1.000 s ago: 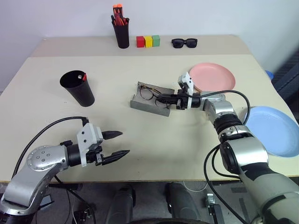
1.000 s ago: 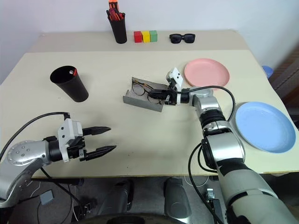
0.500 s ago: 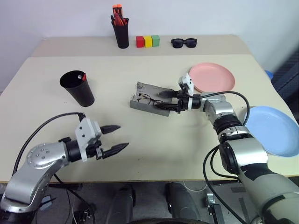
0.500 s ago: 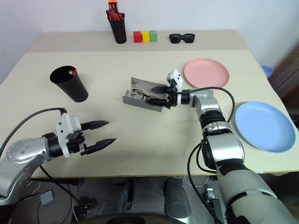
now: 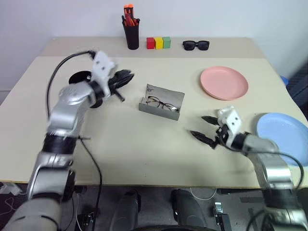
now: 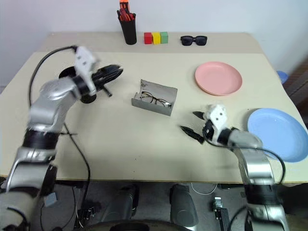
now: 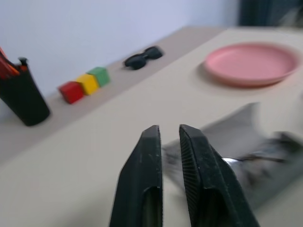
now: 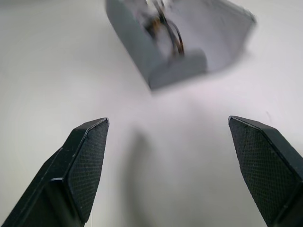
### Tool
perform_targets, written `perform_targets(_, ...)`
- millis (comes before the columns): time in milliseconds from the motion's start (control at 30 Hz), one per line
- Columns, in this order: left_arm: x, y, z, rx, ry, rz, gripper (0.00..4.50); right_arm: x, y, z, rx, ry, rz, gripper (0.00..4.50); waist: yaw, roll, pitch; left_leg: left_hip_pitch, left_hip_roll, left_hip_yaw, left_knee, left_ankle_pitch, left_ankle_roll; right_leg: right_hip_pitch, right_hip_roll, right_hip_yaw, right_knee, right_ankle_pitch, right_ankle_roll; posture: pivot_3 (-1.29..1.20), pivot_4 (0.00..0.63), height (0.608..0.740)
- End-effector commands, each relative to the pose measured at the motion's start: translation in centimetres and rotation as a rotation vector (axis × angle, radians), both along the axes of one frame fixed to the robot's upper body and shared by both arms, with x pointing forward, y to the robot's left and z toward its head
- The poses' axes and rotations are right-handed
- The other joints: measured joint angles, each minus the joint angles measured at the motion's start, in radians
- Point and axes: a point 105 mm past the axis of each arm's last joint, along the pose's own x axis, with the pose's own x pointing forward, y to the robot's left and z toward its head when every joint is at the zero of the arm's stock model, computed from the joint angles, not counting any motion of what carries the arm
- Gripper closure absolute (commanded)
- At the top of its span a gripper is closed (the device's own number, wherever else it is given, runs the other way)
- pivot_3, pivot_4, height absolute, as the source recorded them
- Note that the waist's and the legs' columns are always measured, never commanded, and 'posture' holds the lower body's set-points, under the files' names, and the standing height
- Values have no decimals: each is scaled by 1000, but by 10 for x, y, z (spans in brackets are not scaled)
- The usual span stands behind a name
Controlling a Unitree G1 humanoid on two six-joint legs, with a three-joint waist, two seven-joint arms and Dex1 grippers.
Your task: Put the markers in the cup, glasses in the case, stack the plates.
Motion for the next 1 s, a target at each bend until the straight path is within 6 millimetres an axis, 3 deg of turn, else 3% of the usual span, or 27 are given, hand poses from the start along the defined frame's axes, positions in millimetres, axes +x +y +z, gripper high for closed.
perform_targets(33,22,-5,-5,122,16,-22,4019,-8,1,24,-34,-143,-34,376,-3,0,0,0,0,0,0,0,0,0,0,0,0,0,0,0,150,740)
perform_targets(200,41,-19,-9,257,64,-50,4019,-21,-10,30,3,-164,-135,376,4,-1,1,-1,0,0,-1,0,0,0,0,0,0,-1,1,0,150,740)
perform_targets(467,47,-47,-8,441,45,-60,4019,-43,-20,37,37,-184,-217,376,10,-3,1,-3,0,-1,0,0,1,0,0,0,-1,-1,2,0,150,740)
perform_targets(1000,58,-78,1,602,-101,72,4019,-42,-16,41,56,-196,-248,376,10,-3,2,-3,0,-1,1,0,1,0,0,0,0,-2,3,0,150,740)
